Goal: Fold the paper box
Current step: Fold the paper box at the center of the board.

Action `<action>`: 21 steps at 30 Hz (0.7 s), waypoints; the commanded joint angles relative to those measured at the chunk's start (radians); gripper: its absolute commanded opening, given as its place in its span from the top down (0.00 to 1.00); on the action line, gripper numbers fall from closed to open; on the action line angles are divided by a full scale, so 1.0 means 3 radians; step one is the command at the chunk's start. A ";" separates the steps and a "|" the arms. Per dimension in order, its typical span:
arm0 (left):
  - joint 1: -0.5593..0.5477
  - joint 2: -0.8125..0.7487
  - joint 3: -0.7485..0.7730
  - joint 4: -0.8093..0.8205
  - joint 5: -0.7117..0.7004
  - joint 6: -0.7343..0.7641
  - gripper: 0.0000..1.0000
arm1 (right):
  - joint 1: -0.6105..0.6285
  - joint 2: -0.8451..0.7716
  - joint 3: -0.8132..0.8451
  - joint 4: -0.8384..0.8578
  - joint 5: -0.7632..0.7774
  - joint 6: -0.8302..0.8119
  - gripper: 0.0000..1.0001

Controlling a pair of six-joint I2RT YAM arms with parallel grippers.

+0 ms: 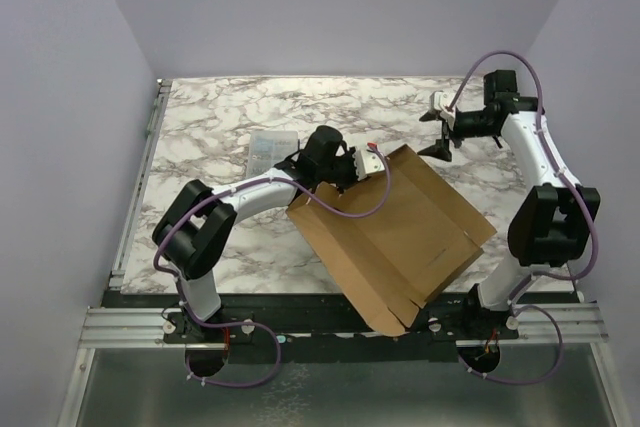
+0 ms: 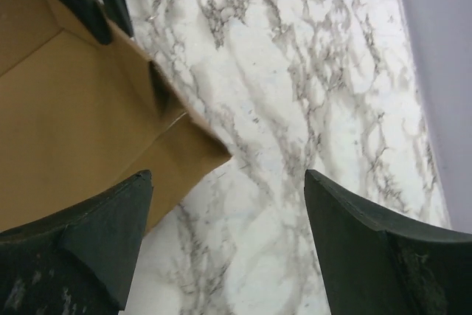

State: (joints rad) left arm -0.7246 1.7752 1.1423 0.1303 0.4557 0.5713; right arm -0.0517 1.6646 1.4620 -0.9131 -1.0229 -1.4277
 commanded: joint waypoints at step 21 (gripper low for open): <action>0.0008 -0.0250 0.0058 -0.0102 0.0033 0.0285 0.86 | 0.0365 0.0711 0.0845 -0.1059 0.0087 -0.0754 0.67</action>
State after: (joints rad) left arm -0.7246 1.7363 1.1427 0.1230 0.4561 0.6060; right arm 0.0399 1.8683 1.6882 -1.1740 -1.0523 -1.5993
